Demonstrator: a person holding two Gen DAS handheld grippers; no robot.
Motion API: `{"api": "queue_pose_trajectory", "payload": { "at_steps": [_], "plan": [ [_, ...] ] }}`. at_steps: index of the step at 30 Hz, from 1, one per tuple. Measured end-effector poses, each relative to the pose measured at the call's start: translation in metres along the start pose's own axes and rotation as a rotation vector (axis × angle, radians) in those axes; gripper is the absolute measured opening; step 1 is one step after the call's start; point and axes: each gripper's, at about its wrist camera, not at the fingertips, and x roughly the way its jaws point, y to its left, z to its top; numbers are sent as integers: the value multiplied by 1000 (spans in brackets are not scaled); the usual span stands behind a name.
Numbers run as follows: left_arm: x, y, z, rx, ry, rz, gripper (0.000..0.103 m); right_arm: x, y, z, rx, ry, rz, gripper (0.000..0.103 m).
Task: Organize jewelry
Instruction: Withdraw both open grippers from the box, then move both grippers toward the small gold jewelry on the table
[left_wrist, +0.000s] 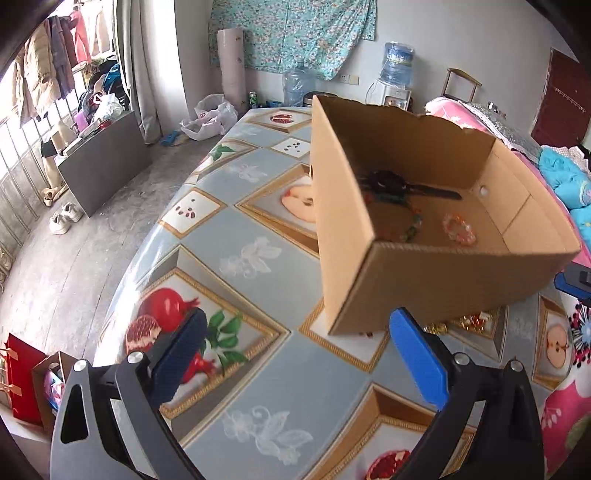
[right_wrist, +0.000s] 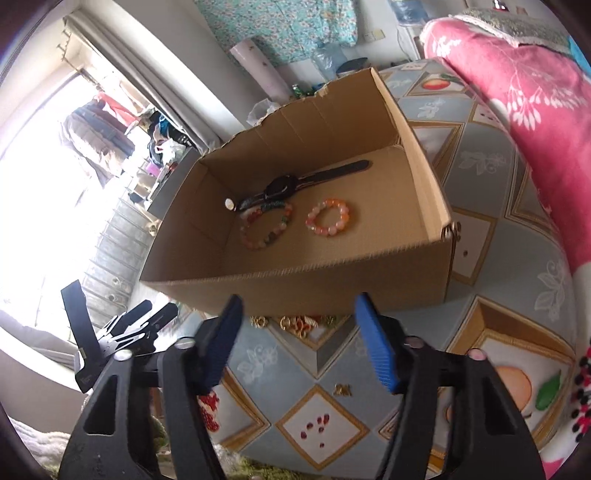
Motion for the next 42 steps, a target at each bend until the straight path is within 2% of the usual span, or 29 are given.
{"api": "queue_pose_trajectory", "payload": {
  "at_steps": [2,8,13,16,19,23,25,27,29,33,38,42],
  "plan": [
    [5,1,7,2,-7,-10,99,3,-3,7,22,2,16,48],
    [21,-1,24,5,-28,-28,99,11,-10,21,52,-10,18,47],
    [34,0,34,-1,-23,-42,99,15,-8,28,21,-17,-35,49],
    [30,-5,22,30,1,-59,99,4,-7,17,-34,-25,-128,69],
    [30,-17,-2,86,58,-74,99,2,-12,-6,-82,10,-269,80],
    [40,-45,-29,183,121,-25,99,19,-23,-29,-130,74,-488,81],
    [45,-55,-36,228,124,25,99,26,-26,-34,-147,93,-540,84],
    [42,-61,-38,251,90,47,99,31,-29,-38,-152,104,-556,87],
    [43,-64,-39,255,93,44,99,33,-29,-40,-169,100,-571,92],
    [46,-58,-37,208,112,-2,99,38,-24,-46,-223,109,-609,95],
    [47,-53,-41,188,118,-23,99,38,-28,-44,-178,119,-568,95],
    [46,-54,-45,193,96,-11,99,36,-27,-49,-186,82,-557,95]
  ]
}}
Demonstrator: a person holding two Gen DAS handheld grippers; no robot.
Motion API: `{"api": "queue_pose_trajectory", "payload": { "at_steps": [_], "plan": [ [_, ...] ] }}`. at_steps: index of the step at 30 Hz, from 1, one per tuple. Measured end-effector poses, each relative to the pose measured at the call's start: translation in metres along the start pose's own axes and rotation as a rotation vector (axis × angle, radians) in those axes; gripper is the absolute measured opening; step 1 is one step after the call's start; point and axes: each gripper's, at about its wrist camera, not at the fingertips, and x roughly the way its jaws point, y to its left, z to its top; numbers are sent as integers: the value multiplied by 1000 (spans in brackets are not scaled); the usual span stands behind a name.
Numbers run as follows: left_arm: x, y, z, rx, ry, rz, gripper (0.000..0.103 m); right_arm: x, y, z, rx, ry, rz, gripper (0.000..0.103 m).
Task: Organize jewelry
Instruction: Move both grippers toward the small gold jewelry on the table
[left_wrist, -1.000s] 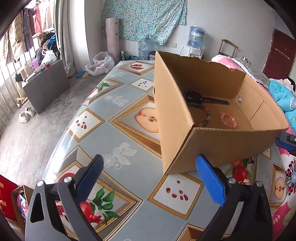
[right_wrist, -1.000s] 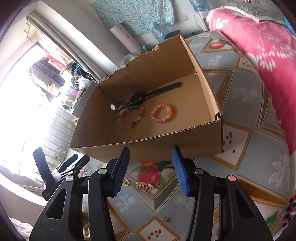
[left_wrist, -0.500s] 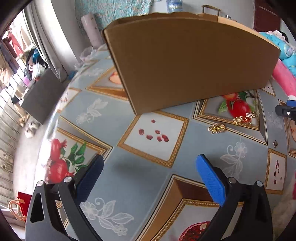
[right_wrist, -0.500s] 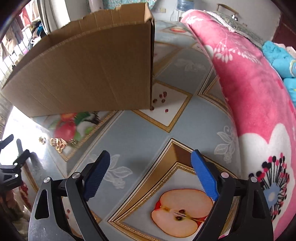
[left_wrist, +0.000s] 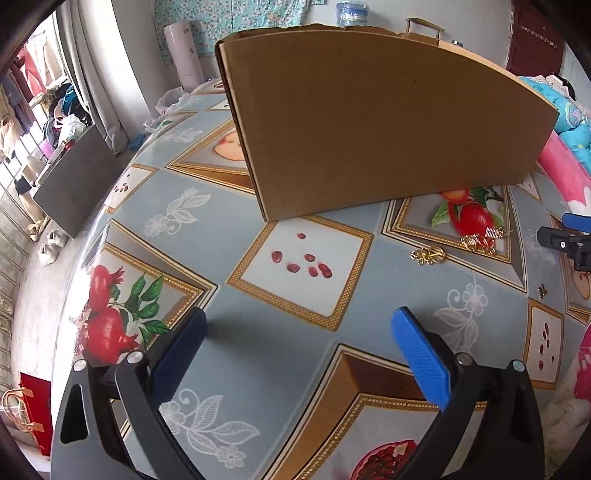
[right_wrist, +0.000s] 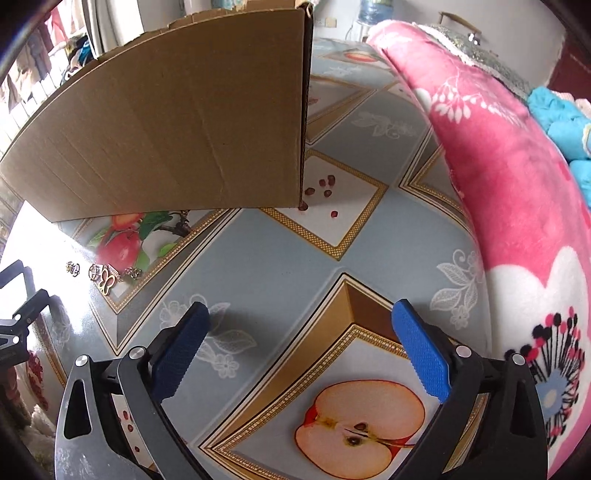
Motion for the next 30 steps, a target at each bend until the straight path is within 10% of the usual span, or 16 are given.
{"api": "queue_pose_trajectory", "payload": {
  "at_steps": [10,16,23,30],
  "plan": [
    [-5,0,-3,-17,-20,-15,99,-28,17,-11,-42,-74,-37,95],
    [-2,8,0,-15,-34,-29,99,-55,37,-29,-19,-96,160,93],
    [0,11,-1,-10,-45,-38,99,-48,81,-47,-97,-11,154,45],
    [2,16,-2,-28,-37,-65,99,-45,89,-46,-140,-7,115,33]
  ]
}}
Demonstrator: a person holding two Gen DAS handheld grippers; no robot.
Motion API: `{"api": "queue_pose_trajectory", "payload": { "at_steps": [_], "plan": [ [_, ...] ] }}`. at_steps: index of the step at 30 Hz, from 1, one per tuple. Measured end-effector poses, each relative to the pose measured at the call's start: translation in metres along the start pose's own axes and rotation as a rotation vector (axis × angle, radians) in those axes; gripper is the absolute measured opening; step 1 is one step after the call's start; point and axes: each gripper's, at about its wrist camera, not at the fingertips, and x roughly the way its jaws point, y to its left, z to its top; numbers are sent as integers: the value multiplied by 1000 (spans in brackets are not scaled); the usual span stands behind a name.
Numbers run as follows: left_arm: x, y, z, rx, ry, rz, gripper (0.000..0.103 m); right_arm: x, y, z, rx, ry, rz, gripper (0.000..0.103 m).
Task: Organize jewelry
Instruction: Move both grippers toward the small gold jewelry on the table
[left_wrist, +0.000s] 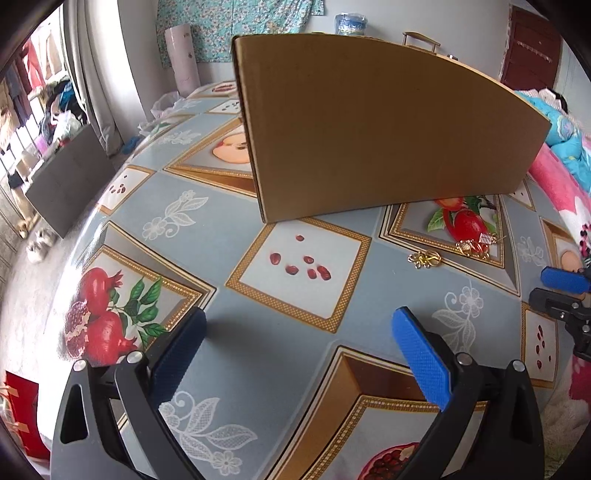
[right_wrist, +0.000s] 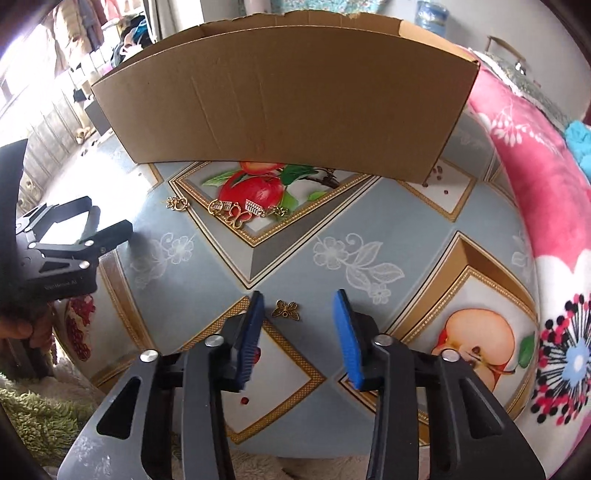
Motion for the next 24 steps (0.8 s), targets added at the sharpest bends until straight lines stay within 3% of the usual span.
{"api": "queue_pose_trajectory", "payload": {
  "at_steps": [8,16,20,24],
  "plan": [
    [0,1,1,3,1,2,99,-4,17,-4,-63,-4,10,12],
    [-3,1,3,15,-7,0,98,-10,10,-7,-52,-22,44,10],
    [-17,-9,9,33,-76,-58,97,-8,-9,-6,-36,-36,37,10],
    [-23,-31,19,109,-121,-95,85,-8,-21,-7,-18,-51,32,10]
  ]
}}
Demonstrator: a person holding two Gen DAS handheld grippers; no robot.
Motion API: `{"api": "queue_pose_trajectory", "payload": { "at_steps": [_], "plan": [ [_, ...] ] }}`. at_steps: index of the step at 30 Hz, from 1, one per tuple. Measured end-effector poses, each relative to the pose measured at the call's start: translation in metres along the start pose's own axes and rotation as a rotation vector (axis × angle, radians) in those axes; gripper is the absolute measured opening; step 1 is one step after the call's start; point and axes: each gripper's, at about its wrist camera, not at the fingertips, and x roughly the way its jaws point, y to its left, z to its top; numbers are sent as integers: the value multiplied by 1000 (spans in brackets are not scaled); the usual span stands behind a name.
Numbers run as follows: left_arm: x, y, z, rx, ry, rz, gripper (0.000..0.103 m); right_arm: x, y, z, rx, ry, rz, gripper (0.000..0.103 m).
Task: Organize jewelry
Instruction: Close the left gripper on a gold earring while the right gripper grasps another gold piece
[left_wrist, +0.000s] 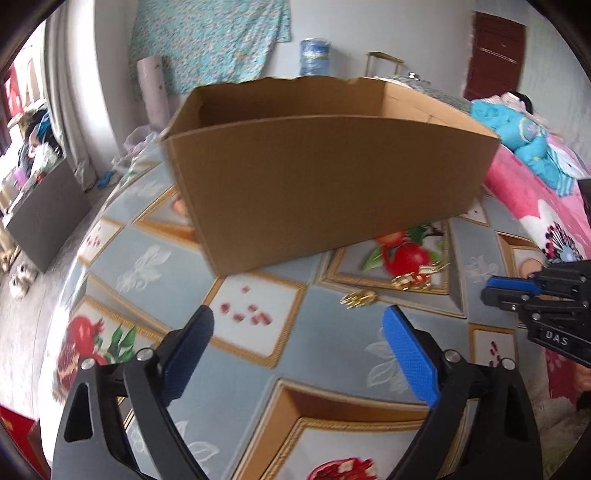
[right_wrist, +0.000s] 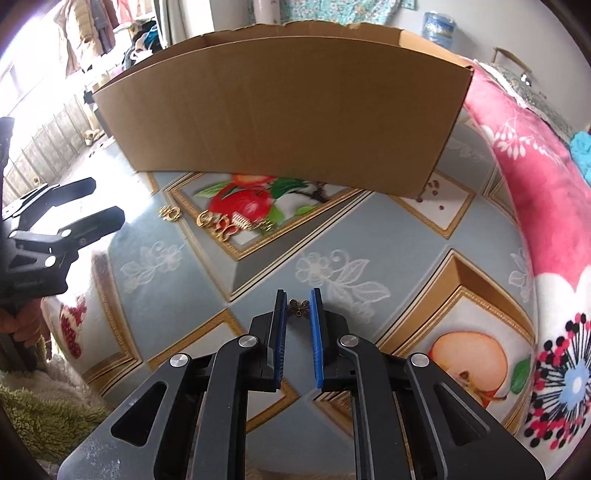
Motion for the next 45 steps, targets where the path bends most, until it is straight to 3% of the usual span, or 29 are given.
{"api": "queue_pose_trajectory", "payload": {
  "at_steps": [7,13,20,25,45],
  "plan": [
    [20,-28,9,145,41,-7,35,-2,-10,2,13,-13,20,10],
    [32,-34,12,198,82,-48,18,0,-18,2,33,-18,38,10],
    [37,-38,10,245,102,-59,16,-1,-20,3,37,-20,40,10],
    [40,-41,10,250,96,-90,4,-4,-21,4,37,-21,39,10],
    [-1,-31,12,182,34,-91,3,-17,-15,6,21,-52,50,10]
  ]
}}
